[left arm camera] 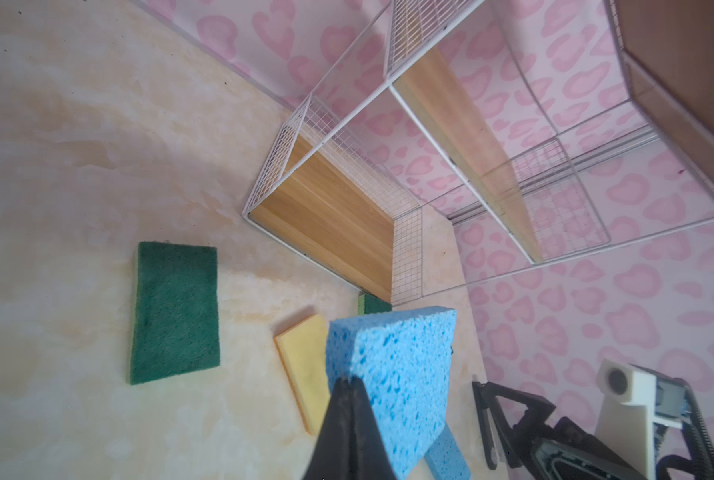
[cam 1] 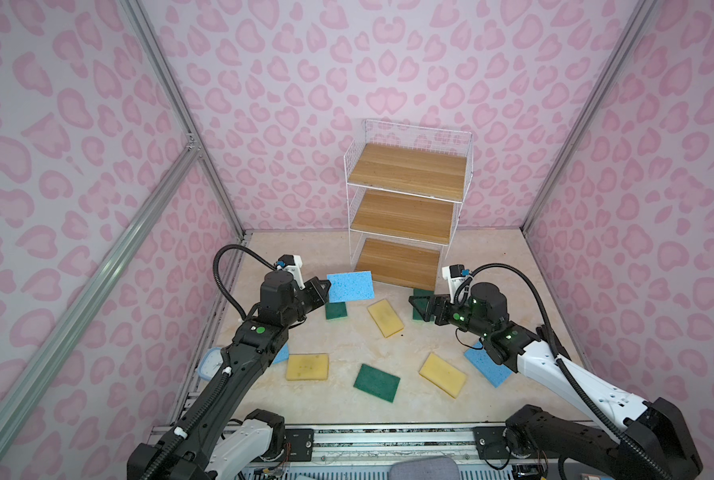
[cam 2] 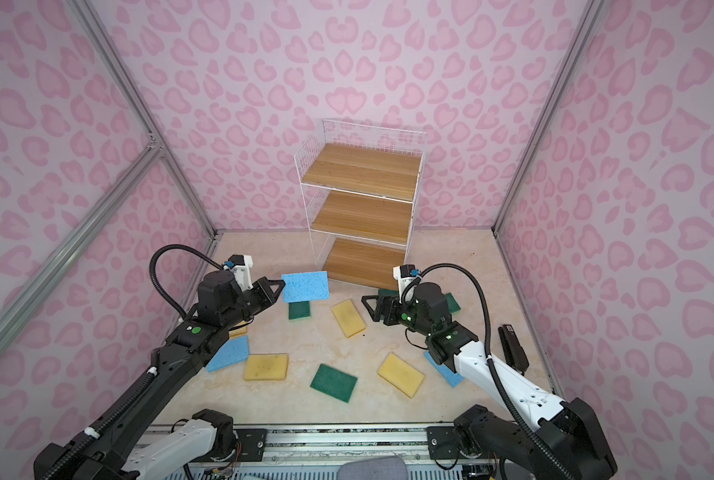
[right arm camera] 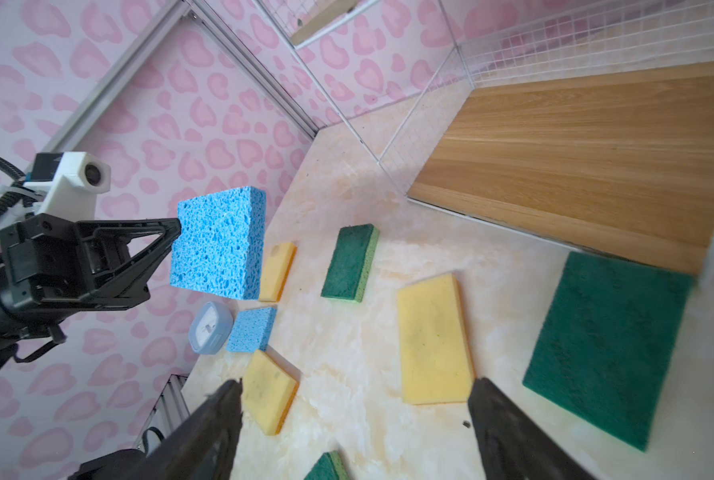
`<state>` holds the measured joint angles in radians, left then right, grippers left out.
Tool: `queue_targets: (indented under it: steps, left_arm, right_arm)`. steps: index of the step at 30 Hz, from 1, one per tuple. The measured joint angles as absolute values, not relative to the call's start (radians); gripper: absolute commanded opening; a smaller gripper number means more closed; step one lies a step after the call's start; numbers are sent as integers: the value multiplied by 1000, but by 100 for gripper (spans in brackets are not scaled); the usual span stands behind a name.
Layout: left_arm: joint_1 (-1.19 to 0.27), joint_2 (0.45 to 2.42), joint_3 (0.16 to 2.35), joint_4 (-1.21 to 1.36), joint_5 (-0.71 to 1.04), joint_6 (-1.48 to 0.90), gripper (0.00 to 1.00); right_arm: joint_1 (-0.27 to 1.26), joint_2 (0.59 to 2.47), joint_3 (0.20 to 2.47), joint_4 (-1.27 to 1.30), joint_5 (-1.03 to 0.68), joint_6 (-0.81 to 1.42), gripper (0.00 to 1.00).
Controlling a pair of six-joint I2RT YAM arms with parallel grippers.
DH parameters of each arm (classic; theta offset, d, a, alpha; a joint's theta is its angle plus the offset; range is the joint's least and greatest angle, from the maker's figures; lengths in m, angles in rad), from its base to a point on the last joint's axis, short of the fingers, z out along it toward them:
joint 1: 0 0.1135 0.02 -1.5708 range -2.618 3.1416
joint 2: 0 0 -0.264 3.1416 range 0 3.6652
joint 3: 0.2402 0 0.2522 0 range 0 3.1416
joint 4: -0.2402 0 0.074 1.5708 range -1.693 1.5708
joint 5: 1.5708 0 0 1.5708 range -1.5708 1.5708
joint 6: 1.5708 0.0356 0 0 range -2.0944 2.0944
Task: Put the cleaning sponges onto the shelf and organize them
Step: 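Grasp the blue sponge with the left gripper and lift it toward the right gripper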
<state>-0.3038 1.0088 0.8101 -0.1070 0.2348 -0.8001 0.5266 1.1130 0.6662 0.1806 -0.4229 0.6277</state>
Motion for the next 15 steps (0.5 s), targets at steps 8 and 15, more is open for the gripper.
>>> queue_targets:
  steps: [8, 15]
  left_arm:
    - [-342, 1003, 864, -45, 188, -928, 4]
    - [-361, 1042, 879, 35, 173, -1030, 4]
  right_arm:
    - [577, 1188, 739, 319, -476, 725, 85]
    - [601, 1290, 815, 444, -510, 804, 78]
